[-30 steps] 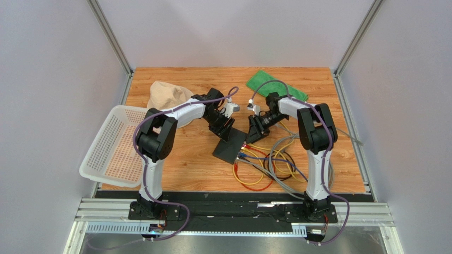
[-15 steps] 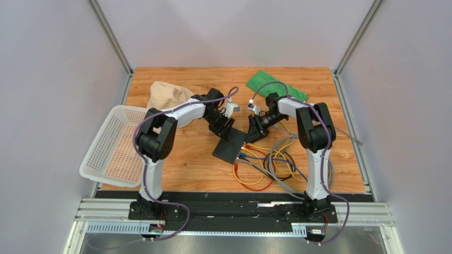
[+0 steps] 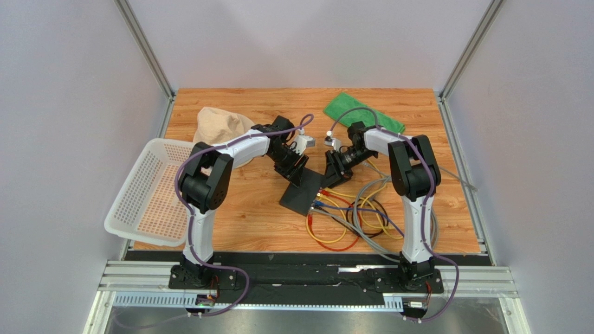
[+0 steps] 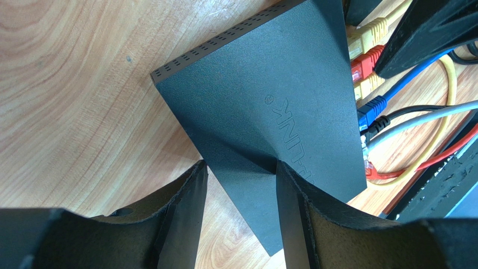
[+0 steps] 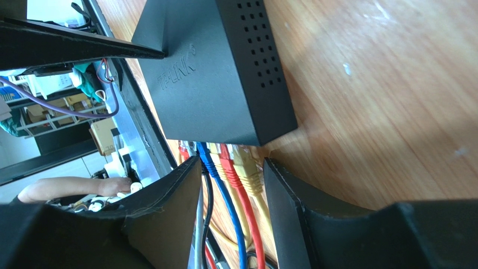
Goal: Pull the plug from the switch port
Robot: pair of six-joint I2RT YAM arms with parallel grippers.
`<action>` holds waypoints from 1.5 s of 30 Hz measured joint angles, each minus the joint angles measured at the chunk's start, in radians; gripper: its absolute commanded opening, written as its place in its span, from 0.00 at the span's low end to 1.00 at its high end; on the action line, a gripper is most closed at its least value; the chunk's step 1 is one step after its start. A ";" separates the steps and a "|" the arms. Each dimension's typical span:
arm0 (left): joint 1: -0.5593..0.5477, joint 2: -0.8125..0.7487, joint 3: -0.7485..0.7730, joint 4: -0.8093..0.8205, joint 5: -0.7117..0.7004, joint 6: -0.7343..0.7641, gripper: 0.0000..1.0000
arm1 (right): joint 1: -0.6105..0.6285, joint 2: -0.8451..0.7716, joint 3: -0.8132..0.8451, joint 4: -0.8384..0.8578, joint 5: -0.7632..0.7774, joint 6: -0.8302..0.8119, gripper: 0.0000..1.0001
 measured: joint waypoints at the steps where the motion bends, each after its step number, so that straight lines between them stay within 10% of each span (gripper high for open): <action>1: 0.000 0.000 0.000 0.000 0.000 0.000 0.56 | 0.003 0.000 0.001 0.000 0.000 0.000 0.53; 25: 0.000 0.002 0.002 0.000 0.002 -0.001 0.56 | 0.023 0.050 0.055 -0.043 0.025 0.023 0.11; 45: 0.001 0.005 0.003 -0.001 0.005 -0.001 0.56 | 0.024 0.091 0.117 -0.131 0.029 -0.019 0.04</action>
